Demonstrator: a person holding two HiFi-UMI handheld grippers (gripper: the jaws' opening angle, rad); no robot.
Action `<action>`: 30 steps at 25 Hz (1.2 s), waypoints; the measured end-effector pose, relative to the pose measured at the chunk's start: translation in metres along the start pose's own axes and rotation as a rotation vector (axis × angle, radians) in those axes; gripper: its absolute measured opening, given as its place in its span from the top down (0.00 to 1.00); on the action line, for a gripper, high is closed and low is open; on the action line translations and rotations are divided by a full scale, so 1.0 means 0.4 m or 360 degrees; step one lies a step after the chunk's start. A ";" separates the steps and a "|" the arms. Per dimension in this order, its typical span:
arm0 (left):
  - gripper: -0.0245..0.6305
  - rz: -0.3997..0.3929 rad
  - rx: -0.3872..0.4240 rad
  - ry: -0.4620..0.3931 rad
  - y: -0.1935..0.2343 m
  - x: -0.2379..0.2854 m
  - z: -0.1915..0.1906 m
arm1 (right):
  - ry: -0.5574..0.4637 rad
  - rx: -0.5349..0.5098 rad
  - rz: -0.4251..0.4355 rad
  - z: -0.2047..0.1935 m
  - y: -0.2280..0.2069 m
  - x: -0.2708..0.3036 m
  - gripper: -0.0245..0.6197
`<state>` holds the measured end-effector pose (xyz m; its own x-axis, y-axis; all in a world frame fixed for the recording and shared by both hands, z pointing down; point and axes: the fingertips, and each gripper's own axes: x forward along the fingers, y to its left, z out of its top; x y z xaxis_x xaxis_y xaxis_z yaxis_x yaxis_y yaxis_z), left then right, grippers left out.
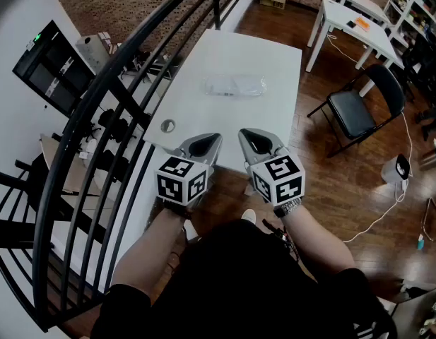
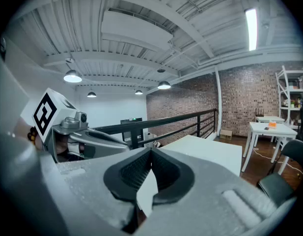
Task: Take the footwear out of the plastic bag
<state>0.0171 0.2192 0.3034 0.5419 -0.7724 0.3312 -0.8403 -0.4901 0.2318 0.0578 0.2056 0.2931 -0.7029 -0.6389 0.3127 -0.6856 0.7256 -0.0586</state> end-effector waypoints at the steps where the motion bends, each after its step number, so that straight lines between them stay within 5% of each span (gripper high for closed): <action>1: 0.94 0.0012 -0.0005 0.0002 -0.001 0.025 0.010 | 0.0001 -0.0002 0.0010 0.006 -0.027 0.002 0.98; 15: 0.94 0.0132 -0.0020 0.0096 0.007 0.244 0.041 | 0.0037 0.0049 0.0121 -0.008 -0.243 0.045 0.98; 30: 0.94 0.0009 -0.0016 0.0168 0.211 0.396 0.073 | 0.0180 0.0100 -0.0024 -0.011 -0.358 0.253 0.98</action>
<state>0.0317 0.0437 0.3487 0.5362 -0.7281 0.4270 -0.8435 -0.4811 0.2388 0.0858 0.0382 0.3372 -0.6692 -0.6139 0.4186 -0.7087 0.6967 -0.1111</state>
